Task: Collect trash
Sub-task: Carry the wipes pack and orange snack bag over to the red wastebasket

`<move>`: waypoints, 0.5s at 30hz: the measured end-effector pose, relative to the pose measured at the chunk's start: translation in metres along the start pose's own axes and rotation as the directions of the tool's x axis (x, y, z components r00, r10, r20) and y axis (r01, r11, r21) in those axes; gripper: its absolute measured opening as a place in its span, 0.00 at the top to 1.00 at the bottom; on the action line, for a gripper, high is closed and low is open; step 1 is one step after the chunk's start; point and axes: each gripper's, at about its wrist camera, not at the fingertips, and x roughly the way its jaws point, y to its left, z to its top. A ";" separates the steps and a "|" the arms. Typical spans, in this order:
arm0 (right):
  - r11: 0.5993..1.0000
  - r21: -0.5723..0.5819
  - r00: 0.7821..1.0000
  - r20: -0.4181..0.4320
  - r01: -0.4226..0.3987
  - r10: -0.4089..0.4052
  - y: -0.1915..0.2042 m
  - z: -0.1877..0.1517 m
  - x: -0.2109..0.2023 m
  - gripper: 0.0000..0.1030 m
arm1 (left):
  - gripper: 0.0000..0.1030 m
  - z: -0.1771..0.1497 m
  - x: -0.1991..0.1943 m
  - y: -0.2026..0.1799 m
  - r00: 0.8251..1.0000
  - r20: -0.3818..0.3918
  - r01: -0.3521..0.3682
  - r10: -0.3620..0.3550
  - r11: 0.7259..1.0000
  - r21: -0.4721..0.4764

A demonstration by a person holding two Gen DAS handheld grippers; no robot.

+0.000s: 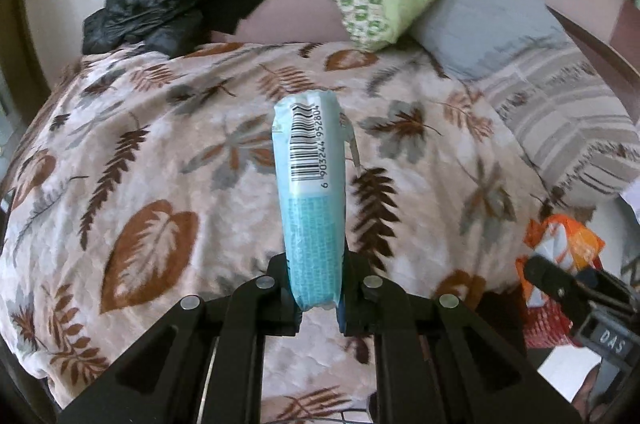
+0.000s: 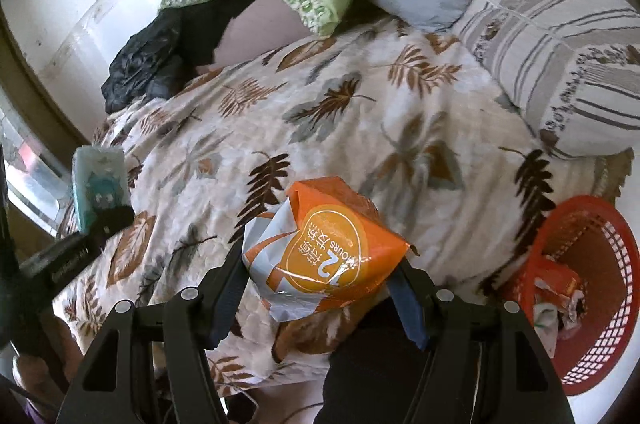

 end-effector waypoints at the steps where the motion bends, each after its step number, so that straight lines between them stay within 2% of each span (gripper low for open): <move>1: 1.000 0.007 1.000 0.007 0.003 -0.003 -0.002 -0.001 -0.003 0.31 | 0.89 -0.002 0.000 -0.004 1.000 -0.002 0.010 -0.010 1.000 0.010; 6: 0.999 0.019 0.999 0.021 0.030 -0.030 -0.010 -0.004 -0.010 0.31 | 0.89 -0.007 -0.002 -0.021 1.000 -0.006 0.024 -0.024 0.998 0.054; 15: 0.999 -0.008 0.997 0.059 0.048 -0.048 -0.009 -0.002 -0.019 0.31 | 0.89 -0.004 -0.008 -0.029 1.000 0.010 -0.011 0.010 0.997 0.076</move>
